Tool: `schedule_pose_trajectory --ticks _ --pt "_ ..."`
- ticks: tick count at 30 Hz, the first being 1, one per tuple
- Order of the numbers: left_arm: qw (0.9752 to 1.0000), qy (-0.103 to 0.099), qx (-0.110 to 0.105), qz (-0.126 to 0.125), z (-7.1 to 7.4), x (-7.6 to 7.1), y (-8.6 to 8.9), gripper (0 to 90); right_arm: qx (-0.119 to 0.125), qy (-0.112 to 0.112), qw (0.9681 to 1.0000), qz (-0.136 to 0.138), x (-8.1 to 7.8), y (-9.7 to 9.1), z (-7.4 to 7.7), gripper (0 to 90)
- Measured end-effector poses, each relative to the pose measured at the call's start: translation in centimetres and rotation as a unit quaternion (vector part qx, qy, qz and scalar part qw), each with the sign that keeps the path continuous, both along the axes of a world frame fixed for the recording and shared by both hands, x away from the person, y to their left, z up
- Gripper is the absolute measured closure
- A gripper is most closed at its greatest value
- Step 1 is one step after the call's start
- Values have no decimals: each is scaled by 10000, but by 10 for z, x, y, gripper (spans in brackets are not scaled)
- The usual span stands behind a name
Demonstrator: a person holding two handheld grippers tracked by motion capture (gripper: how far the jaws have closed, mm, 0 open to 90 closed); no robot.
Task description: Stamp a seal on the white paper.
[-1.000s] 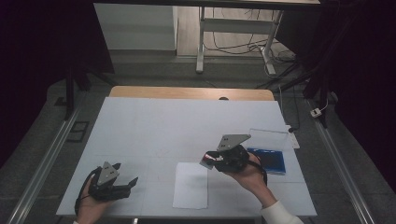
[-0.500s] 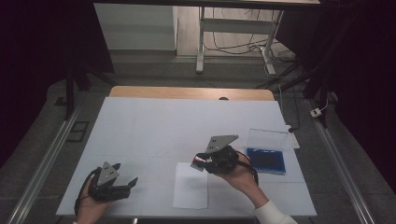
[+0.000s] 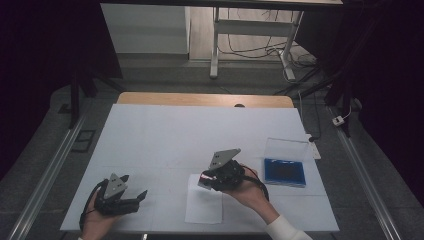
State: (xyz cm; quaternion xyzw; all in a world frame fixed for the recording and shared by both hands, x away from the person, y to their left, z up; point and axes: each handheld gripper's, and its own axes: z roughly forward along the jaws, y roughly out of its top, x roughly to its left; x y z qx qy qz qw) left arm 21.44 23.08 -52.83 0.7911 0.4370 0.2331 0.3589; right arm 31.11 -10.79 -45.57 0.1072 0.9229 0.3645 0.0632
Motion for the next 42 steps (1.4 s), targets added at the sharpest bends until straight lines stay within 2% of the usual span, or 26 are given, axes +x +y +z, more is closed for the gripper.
schedule_pose_trajectory --ticks 15,42 --pt "10000 3 6 7 0 0 0 179 -304 92 9995 42 -4 8 -21 700" --pt "10000 -1 16 0 0 0 1 179 -617 14 9980 97 -7 11 -33 700"
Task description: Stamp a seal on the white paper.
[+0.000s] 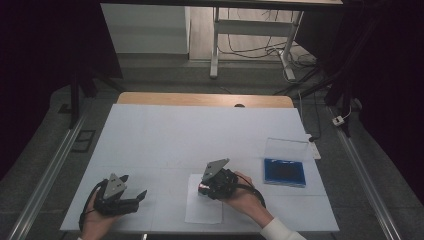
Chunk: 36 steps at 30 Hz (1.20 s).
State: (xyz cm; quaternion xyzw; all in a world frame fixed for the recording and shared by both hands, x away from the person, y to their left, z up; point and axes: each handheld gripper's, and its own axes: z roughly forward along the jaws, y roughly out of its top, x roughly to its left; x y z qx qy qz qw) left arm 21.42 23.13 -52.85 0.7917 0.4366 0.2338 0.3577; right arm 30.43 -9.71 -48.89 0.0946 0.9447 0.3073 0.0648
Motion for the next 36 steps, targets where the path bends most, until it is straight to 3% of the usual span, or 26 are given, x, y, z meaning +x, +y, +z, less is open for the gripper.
schedule_pose_trajectory --ticks 9,24,27,36 --pt "10000 5 16 -4 0 0 0 179 9 21 10000 -29 1 0 -1 700" --pt "10000 12 29 22 0 -1 -2 179 -232 -96 9997 21 -2 4 -2 705" --pt "10000 23 31 16 0 -1 -2 179 -114 -79 9999 -14 -2 2 -4 707" --pt "10000 26 28 33 0 -1 -3 178 -68 -28 10000 -22 -1 1 -6 708"
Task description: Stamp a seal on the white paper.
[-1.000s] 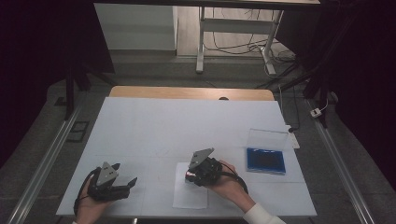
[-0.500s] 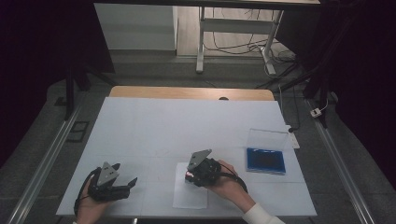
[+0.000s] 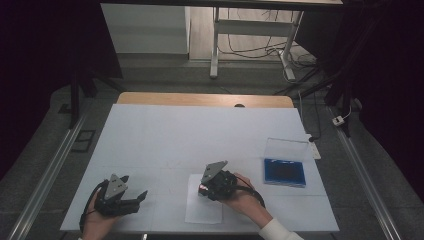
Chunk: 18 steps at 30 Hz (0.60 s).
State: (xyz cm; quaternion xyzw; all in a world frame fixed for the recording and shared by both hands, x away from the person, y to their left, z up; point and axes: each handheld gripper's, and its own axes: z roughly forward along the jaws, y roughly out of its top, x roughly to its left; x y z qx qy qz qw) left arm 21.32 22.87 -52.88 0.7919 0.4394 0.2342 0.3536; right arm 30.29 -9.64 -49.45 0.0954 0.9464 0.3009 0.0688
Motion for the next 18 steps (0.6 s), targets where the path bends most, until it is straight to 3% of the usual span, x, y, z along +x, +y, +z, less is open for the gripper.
schedule_pose_trajectory --ticks 18 --pt "10000 24 6 21 -1 0 -1 178 119 44 9999 -2 2 -3 -2 709"
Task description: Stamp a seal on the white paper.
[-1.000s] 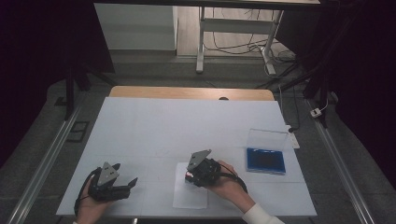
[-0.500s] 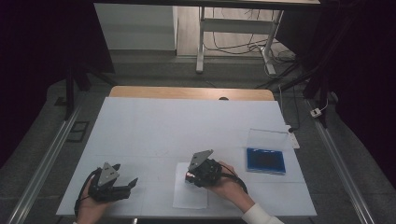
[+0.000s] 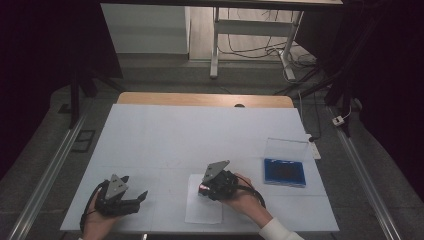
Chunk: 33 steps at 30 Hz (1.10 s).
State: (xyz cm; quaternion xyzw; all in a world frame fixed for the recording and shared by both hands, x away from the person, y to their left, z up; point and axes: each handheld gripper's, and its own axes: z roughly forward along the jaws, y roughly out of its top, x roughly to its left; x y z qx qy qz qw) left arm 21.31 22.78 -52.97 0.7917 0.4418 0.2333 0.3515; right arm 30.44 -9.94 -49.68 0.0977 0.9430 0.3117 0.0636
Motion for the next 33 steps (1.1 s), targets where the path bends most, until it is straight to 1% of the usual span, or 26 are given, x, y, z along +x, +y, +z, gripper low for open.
schedule_pose_trajectory --ticks 6,9,16,18,20,22,23,24,25,26,31,33 --pt "10000 0 12 8 0 0 0 178 54 13 10000 -8 0 0 -1 708" --pt "10000 -14 -2 15 0 0 1 179 43 18 10000 -12 0 -1 0 708" --pt "10000 -7 6 -13 0 0 2 179 0 -113 9999 13 -3 1 1 704" --pt "10000 -6 10 -28 0 1 1 179 104 -119 9999 27 -3 -1 3 702" --pt "10000 -17 0 -42 0 1 1 179 81 -229 9996 149 -4 0 4 701" --pt "10000 -20 0 -48 0 1 1 179 73 -286 9994 169 -6 1 5 700" --pt "10000 -26 6 -47 0 1 1 179 130 -308 9992 216 -6 1 6 700" --pt "10000 -27 7 -49 0 1 1 179 179 -245 9994 172 -7 0 9 700" --pt "10000 -24 5 -51 -1 1 1 179 251 -266 9992 156 -7 0 13 700" --pt "10000 -20 7 -49 -1 1 1 179 275 -302 9991 124 -7 -2 17 699" --pt "10000 -27 18 -54 0 1 1 180 602 -356 9976 -7 -7 -11 35 699" --pt "10000 -29 21 -52 0 1 1 179 664 -397 9970 -56 -7 -15 40 699"
